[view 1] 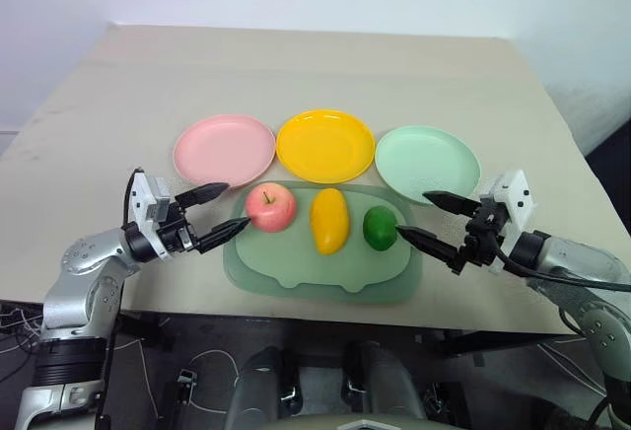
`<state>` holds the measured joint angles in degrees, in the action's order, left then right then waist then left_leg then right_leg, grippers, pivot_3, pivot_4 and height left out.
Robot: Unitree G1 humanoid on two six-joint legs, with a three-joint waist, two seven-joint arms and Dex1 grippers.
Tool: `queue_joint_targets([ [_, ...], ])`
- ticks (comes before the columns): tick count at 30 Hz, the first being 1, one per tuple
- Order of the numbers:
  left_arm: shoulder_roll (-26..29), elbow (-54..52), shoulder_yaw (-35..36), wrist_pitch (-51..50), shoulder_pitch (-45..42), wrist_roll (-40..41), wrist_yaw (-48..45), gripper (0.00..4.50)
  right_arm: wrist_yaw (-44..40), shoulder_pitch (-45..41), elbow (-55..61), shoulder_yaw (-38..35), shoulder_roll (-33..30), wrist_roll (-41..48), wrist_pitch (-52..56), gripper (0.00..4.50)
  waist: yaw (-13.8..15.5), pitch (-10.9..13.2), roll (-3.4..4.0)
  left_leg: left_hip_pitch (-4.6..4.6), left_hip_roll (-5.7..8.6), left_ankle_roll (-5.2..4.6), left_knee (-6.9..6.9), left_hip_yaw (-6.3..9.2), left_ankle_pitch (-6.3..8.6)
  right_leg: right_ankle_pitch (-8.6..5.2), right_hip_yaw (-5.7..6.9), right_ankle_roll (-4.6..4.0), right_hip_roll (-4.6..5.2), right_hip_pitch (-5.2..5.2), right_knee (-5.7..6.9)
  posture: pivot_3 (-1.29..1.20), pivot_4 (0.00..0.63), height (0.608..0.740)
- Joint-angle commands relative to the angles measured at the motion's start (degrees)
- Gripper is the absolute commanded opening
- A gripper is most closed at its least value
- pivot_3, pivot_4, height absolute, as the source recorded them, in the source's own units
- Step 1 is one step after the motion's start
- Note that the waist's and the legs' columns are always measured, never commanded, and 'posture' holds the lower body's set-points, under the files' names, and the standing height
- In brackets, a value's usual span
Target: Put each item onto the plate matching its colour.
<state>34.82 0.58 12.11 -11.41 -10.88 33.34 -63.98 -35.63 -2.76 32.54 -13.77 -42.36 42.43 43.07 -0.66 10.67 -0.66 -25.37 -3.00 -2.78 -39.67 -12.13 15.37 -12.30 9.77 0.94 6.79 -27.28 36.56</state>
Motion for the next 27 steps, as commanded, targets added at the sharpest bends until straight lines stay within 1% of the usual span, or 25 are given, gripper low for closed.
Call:
queue_joint_targets([
  [1, 0.74, -0.05, 0.04, 0.69, -1.14, -0.48, -0.61, 4.47, 2.98, -0.54, 2.8, 1.04, 0.7, 1.39, 3.15, 4.5, -0.01, 0.0, 0.0, 0.0, 0.0, 0.0, 0.0, 0.0, 0.0, -0.01, 0.0, 0.01, 0.0, 0.0, 0.0, 0.0, 0.15, 0.696],
  [5, 1.01, 0.31, 0.27, 0.19, -2.0, -0.23, -1.09, 4.47, 7.06, -2.39, 3.71, 2.8, 2.23, 4.41, 9.08, 4.5, -0.03, 0.0, 0.0, 0.0, 0.0, 0.0, 0.0, 0.0, 0.0, -0.01, 0.0, 0.01, 0.01, 0.0, 0.0, 0.0, 0.15, 0.696],
  [10, 1.49, -1.11, 0.1, -0.78, -1.07, 0.29, -2.04, 4.47, 11.19, -6.99, 2.93, 5.5, 4.18, 6.99, 15.89, 4.5, -0.1, 0.0, 0.0, 0.0, 0.01, 0.0, 0.0, -0.01, 0.0, 0.01, -0.01, -0.02, 0.01, -0.01, 0.0, 0.0, 0.15, 0.696],
  [14, 1.12, -2.07, 0.06, -1.21, -1.37, 0.34, -1.12, 4.47, 13.96, -10.7, 0.0, 8.46, 5.82, 3.24, 16.8, 4.5, -0.14, 0.0, 0.0, 0.0, 0.0, 0.01, 0.0, -0.01, -0.01, 0.02, -0.01, -0.03, 0.0, -0.01, 0.01, 0.0, 0.15, 0.696],
  [17, 1.04, -2.3, 0.05, -1.27, -1.44, 0.25, -0.91, 4.47, 15.52, -12.54, -2.24, 8.81, 7.27, 2.54, 17.71, 4.5, 0.03, 0.0, 0.0, -0.02, 0.01, 0.01, 0.0, -0.02, 0.0, 0.02, 0.0, -0.03, 0.01, -0.01, 0.01, 0.0, 0.15, 0.696],
  [21, 1.16, -2.36, 0.29, -1.15, -1.54, 0.02, -0.56, 4.47, 15.38, -14.38, -4.79, 10.74, 7.96, 0.66, 18.26, 4.5, -0.14, 0.0, 0.0, -0.03, 0.01, 0.01, 0.0, -0.04, -0.01, 0.03, 0.0, -0.02, 0.01, -0.02, 0.02, 0.0, 0.15, 0.696],
  [27, 0.93, -2.63, 0.44, -0.63, -1.19, -0.22, 0.15, 4.47, 15.21, -15.47, -7.25, 13.07, 7.27, -2.22, 19.32, 4.5, -0.12, -0.01, 0.0, -0.02, 0.01, 0.03, 0.0, -0.04, -0.02, 0.04, -0.01, 0.01, 0.0, -0.05, 0.1, 0.0, 0.15, 0.696],
])
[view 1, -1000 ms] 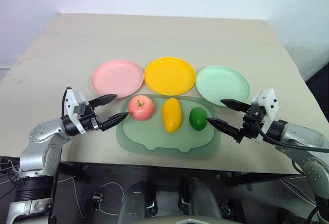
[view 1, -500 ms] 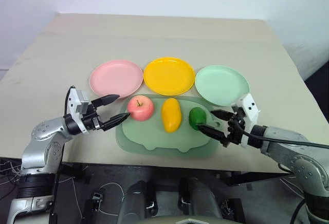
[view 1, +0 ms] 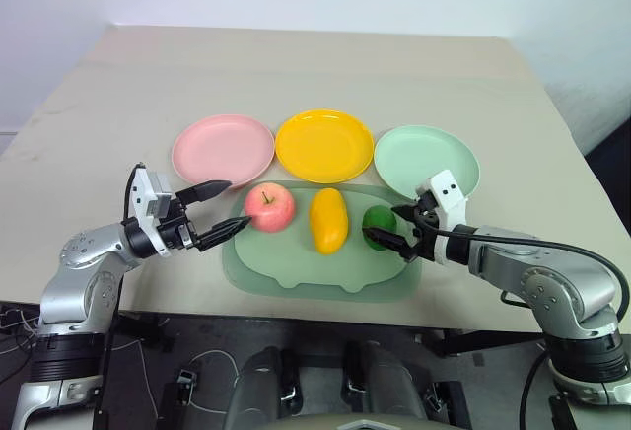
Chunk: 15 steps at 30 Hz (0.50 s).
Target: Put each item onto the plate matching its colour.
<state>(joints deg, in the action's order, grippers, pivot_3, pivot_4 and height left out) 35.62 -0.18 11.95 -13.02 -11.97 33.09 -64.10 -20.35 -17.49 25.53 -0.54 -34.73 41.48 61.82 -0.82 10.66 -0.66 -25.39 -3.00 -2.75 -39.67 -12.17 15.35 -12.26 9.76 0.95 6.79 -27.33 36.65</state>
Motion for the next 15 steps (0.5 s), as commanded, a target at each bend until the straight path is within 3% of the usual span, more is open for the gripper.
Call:
queue_joint_targets([
  [1, 0.02, -1.86, 0.49, 1.15, 0.03, -0.06, 0.34, 4.47, -0.28, -0.89, -0.38, -0.16, -0.49, -1.35, 0.82, 4.5, 0.08, 0.0, 0.0, 0.0, 0.0, 0.0, 0.0, 0.0, 0.0, 0.0, 0.0, 0.0, 0.0, 0.01, 0.0, 0.0, 0.15, 0.696],
  [4, -0.24, -1.67, 0.43, 1.55, 0.14, -0.16, 0.54, 4.47, -0.32, -1.68, -0.64, -0.41, -0.25, -1.75, 1.21, 4.5, 0.09, 0.0, 0.0, 0.0, 0.01, 0.0, -0.02, -0.01, 0.0, -0.01, 0.0, -0.02, 0.02, 0.02, -0.01, 0.0, 0.15, 0.696],
  [8, -0.01, -1.4, 0.73, 2.25, 0.98, -0.33, 0.33, 4.5, -1.97, -2.0, 0.52, -0.48, -0.8, -2.28, 0.35, 3.63, 0.02, 0.0, 0.0, 0.0, 0.0, 0.0, -0.03, -0.01, 0.0, -0.01, 0.0, -0.02, 0.01, 0.0, 0.0, 0.0, 0.15, 0.696],
  [10, 0.54, -1.07, 1.24, 2.56, 1.52, -0.3, 0.01, 4.5, -3.99, -2.58, 2.04, -2.04, -1.31, -0.28, 0.84, 2.92, 0.01, 0.0, 0.01, -0.01, 0.0, 0.0, -0.02, -0.01, 0.0, 0.0, 0.0, 0.01, 0.0, -0.02, 0.01, 0.0, 0.15, 0.696],
  [15, 1.19, -0.76, 2.33, 3.15, 1.79, -0.17, 0.42, 4.5, -4.14, -11.78, -4.58, -6.44, -1.99, -1.61, -1.25, 2.81, -0.17, 0.02, 0.03, -0.01, 0.0, 0.0, -0.05, -0.06, 0.0, -0.01, -0.05, -0.02, 0.01, -0.06, 0.08, 0.0, 0.15, 0.696],
])
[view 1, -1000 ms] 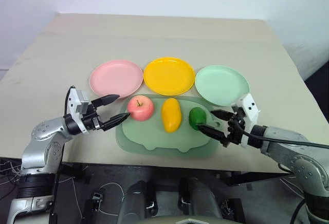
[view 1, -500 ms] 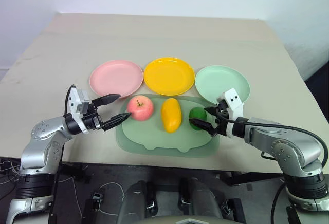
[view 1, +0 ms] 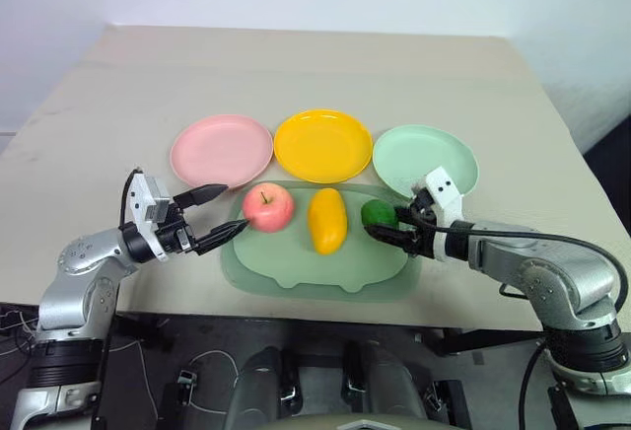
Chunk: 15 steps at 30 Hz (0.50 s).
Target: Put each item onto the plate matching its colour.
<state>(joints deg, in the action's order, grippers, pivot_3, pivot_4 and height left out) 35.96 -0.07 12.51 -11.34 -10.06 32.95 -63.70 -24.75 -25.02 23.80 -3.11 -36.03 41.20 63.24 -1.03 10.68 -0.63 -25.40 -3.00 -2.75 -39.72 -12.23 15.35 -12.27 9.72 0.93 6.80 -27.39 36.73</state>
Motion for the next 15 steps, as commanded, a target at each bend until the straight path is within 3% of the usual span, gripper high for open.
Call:
queue_joint_targets([
  [1, 0.89, -0.9, 1.84, 1.54, -0.06, 0.01, 0.08, 4.5, 0.31, -5.53, -4.44, -4.15, -0.65, -1.87, -3.03, 2.81, 0.06, -0.01, -0.01, 0.01, 0.0, 0.0, -0.02, 0.0, 0.0, 0.0, 0.0, -0.01, 0.0, 0.01, 0.01, 0.0, 0.15, 0.696],
  [15, 2.08, -3.66, 3.6, 1.45, 2.8, 0.5, 1.29, 4.5, -8.54, -21.98, -50.02, 5.1, -2.11, -24.38, -26.05, 2.81, -0.21, 0.02, 0.03, -0.06, 0.0, 0.06, -0.04, -0.1, -0.05, 0.05, -0.02, 0.22, 0.02, -0.23, 0.41, 0.0, 0.15, 0.696],
])
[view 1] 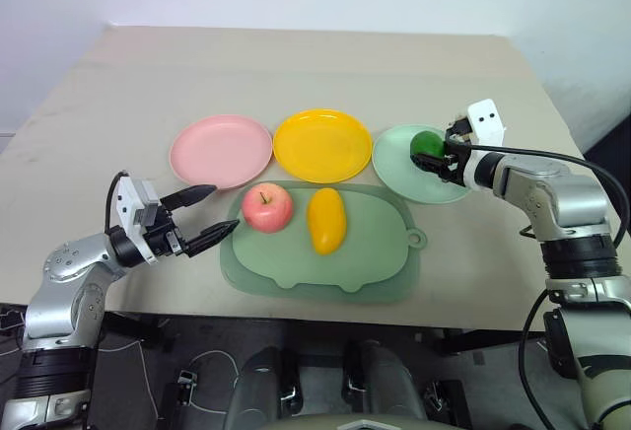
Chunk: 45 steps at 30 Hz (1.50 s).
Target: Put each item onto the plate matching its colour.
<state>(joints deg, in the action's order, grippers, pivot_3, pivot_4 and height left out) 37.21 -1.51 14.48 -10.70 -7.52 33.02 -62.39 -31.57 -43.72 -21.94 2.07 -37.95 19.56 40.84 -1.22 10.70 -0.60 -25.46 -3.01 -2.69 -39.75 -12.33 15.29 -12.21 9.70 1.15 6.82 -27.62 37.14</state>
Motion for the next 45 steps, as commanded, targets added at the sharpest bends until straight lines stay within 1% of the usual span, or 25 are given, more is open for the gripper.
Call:
queue_joint_targets([
  [1, 0.83, -2.39, 1.72, 0.84, 0.41, 0.45, 0.12, 4.5, -2.57, -3.75, -5.5, -0.08, -0.01, -3.14, -4.1, 2.81, -0.04, 0.0, 0.0, 0.0, 0.0, 0.0, -0.02, 0.0, 0.0, 0.0, 0.0, 0.01, 0.0, 0.0, 0.02, 0.0, 0.15, 0.696],
  [6, 0.87, -3.18, 2.09, 0.79, 1.01, 0.54, 0.7, 4.5, -4.97, -4.43, -7.34, -1.05, 0.83, -4.3, -5.55, 2.81, -0.04, 0.0, 0.01, 0.0, -0.02, 0.0, -0.05, 0.0, 0.0, 0.01, -0.01, 0.01, 0.0, 0.0, 0.03, 0.0, 0.15, 0.696],
  [8, 1.05, -3.12, 2.15, 0.85, 1.03, 0.34, 0.79, 4.5, -5.82, -3.93, -6.29, -1.44, 0.65, -4.25, -5.52, 3.52, 0.03, 0.01, 0.01, 0.0, -0.02, 0.0, -0.07, 0.0, 0.0, 0.01, -0.01, 0.01, 0.01, 0.01, 0.04, 0.0, 0.15, 0.696],
  [9, 1.14, -3.15, 2.18, 0.8, 0.98, 0.33, 0.87, 4.5, -6.16, -3.71, -5.36, -1.85, 0.49, -3.94, -5.04, 3.74, 0.07, 0.01, 0.01, 0.0, -0.02, 0.0, -0.08, 0.0, 0.0, 0.01, -0.01, 0.01, 0.01, 0.01, 0.04, 0.0, 0.15, 0.696],
  [11, 1.23, -3.23, 2.28, 0.45, 0.67, 0.62, 1.19, 4.5, -6.8, -3.13, -3.19, -2.48, -0.12, -3.74, -4.37, 4.4, 0.07, 0.01, 0.02, -0.02, -0.02, 0.0, -0.11, 0.01, 0.0, 0.0, -0.01, 0.0, 0.03, 0.01, 0.04, 0.0, 0.15, 0.696],
  [12, 1.33, -3.22, 2.22, 0.34, 0.65, 0.65, 1.23, 4.5, -7.2, -2.62, -1.78, -2.73, -0.63, -3.77, -4.2, 4.46, 0.06, 0.01, 0.02, -0.01, -0.02, 0.0, -0.11, 0.02, 0.01, 0.0, -0.01, 0.0, 0.03, 0.01, 0.04, 0.0, 0.15, 0.696],
  [17, 1.33, -3.41, 2.25, 0.17, 0.8, 0.91, 1.47, 4.5, -9.47, 1.21, 9.22, -6.35, -4.36, -0.82, 0.79, 4.46, 0.3, 0.01, 0.03, -0.04, -0.02, 0.01, -0.11, 0.04, 0.01, 0.0, -0.01, 0.0, 0.06, -0.01, 0.04, 0.0, 0.15, 0.696],
  [20, 1.4, -3.07, 2.1, 0.37, 0.86, 0.81, 1.25, 4.5, -10.28, 3.98, 19.48, -10.15, -5.56, 4.56, 8.39, 4.46, 0.24, 0.01, 0.03, -0.04, -0.02, 0.01, -0.11, 0.04, 0.01, -0.01, -0.01, -0.02, 0.07, -0.02, 0.03, 0.0, 0.15, 0.696],
  [22, 1.41, -2.72, 2.08, 0.49, 0.64, 0.83, 1.11, 4.5, -9.52, 5.6, 27.43, -12.64, -4.35, 10.05, 15.81, 4.46, 0.07, 0.01, 0.03, -0.03, -0.04, 0.01, -0.11, 0.06, 0.01, -0.02, -0.01, -0.05, 0.07, -0.02, 0.04, 0.0, 0.15, 0.696],
  [25, 1.42, -2.1, 1.94, 0.69, 0.2, 0.75, 0.75, 4.5, -6.88, 7.56, 36.77, -16.94, 0.47, 18.94, 24.51, 4.46, -0.05, 0.01, 0.03, 0.0, -0.12, 0.01, -0.11, 0.06, 0.02, -0.01, -0.01, -0.03, 0.01, -0.01, 0.04, 0.0, 0.15, 0.696],
  [28, 1.47, -0.71, 1.2, 1.75, -0.64, -0.27, -0.07, 4.5, -2.94, 10.24, 42.78, -17.47, 5.12, 22.7, 29.15, 4.46, 0.2, 0.01, 0.03, -0.01, -0.13, 0.01, -0.1, 0.06, 0.02, -0.01, 0.0, -0.04, -0.01, -0.01, 0.03, 0.0, 0.15, 0.696],
  [31, 1.17, 0.12, 0.81, 1.95, -1.59, -0.43, -0.26, 4.5, 0.81, 12.17, 44.77, -16.28, 8.35, 23.98, 32.63, 4.46, 0.5, 0.01, 0.03, -0.04, -0.08, -0.01, -0.11, 0.06, 0.03, -0.06, 0.0, -0.14, 0.03, 0.01, -0.03, 0.0, 0.15, 0.696],
  [36, 0.84, 1.22, 0.31, 2.56, -2.01, -0.76, -0.9, 4.5, 4.84, 12.54, 46.96, -14.89, 12.02, 27.0, 39.5, 4.46, 0.3, 0.01, 0.03, -0.05, -0.01, -0.01, -0.11, 0.05, 0.03, -0.08, -0.02, -0.21, 0.08, 0.03, -0.08, 0.0, 0.15, 0.696],
  [40, 0.45, 1.57, 0.02, 2.69, -2.33, -0.95, -1.16, 4.5, 10.81, 10.26, 44.9, -14.5, 15.99, 25.11, 46.38, 4.46, 0.15, 0.0, 0.03, -0.06, -0.03, -0.01, -0.08, 0.05, 0.03, -0.07, -0.02, -0.2, 0.05, -0.01, -0.04, 0.0, 0.15, 0.696],
  [45, -0.16, 1.81, -0.1, 2.82, -2.23, -1.2, -1.42, 4.5, 14.41, 7.79, 42.65, -14.13, 20.38, 23.75, 51.41, 4.46, 0.09, 0.0, 0.03, -0.06, -0.03, 0.0, -0.07, 0.04, 0.03, -0.06, -0.02, -0.19, 0.04, -0.02, -0.03, 0.0, 0.15, 0.696],
])
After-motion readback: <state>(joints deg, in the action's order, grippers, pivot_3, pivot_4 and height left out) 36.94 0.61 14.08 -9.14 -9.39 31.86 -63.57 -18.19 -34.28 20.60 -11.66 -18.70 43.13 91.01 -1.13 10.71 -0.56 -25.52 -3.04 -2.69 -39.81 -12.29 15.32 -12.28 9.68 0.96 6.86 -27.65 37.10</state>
